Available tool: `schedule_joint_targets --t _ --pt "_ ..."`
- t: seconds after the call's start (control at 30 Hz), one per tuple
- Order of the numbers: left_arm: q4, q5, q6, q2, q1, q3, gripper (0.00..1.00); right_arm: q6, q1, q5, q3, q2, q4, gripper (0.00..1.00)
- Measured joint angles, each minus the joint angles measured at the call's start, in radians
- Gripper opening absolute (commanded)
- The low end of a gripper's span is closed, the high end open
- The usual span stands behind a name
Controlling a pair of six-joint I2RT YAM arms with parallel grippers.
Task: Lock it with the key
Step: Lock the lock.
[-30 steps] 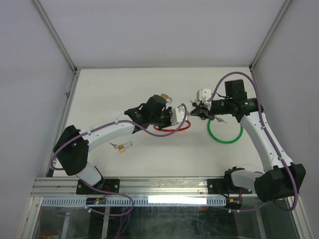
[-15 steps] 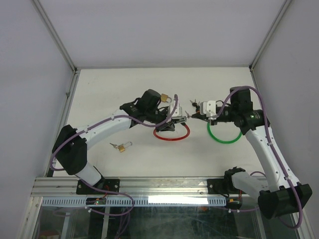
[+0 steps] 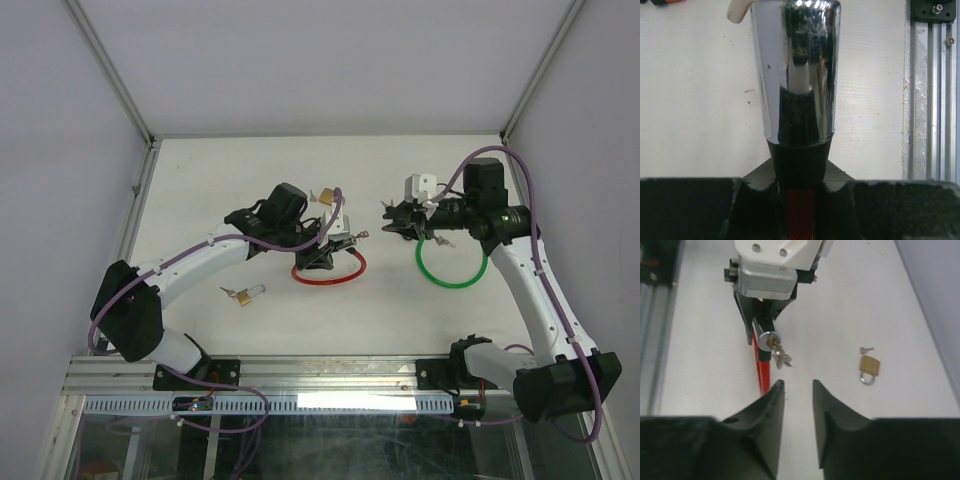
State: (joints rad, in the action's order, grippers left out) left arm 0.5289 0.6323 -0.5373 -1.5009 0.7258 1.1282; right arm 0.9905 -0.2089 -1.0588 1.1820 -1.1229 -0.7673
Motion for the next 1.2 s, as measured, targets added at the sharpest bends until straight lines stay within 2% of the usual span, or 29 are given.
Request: schedule_joint_targets --t 0.03,0.1,0.33,0.53,0.87,1.2 --pt "0.0 -0.003 0.0 0.008 0.0 -0.004 0.0 -0.022 0.0 -0.023 -0.012 0.003 0.016 0.51" --pt "-0.002 -0.006 0.002 0.016 0.0 -0.01 0.0 -0.065 -0.004 -0.072 -0.051 0.013 0.065 0.6" --pt "-0.018 -0.005 0.006 0.018 0.0 -0.02 0.0 -0.161 -0.083 -0.137 -0.109 -0.002 0.168 0.62" --pt "-0.028 -0.003 0.01 0.018 0.001 -0.026 0.0 -0.195 -0.145 -0.132 -0.103 -0.08 0.187 0.51" --pt "-0.031 -0.002 0.021 0.019 0.002 -0.029 0.0 -0.216 -0.149 -0.126 -0.095 -0.117 0.189 0.39" --pt "-0.033 0.002 0.022 0.019 0.002 -0.031 0.0 -0.216 -0.149 -0.105 -0.09 -0.13 0.189 0.32"
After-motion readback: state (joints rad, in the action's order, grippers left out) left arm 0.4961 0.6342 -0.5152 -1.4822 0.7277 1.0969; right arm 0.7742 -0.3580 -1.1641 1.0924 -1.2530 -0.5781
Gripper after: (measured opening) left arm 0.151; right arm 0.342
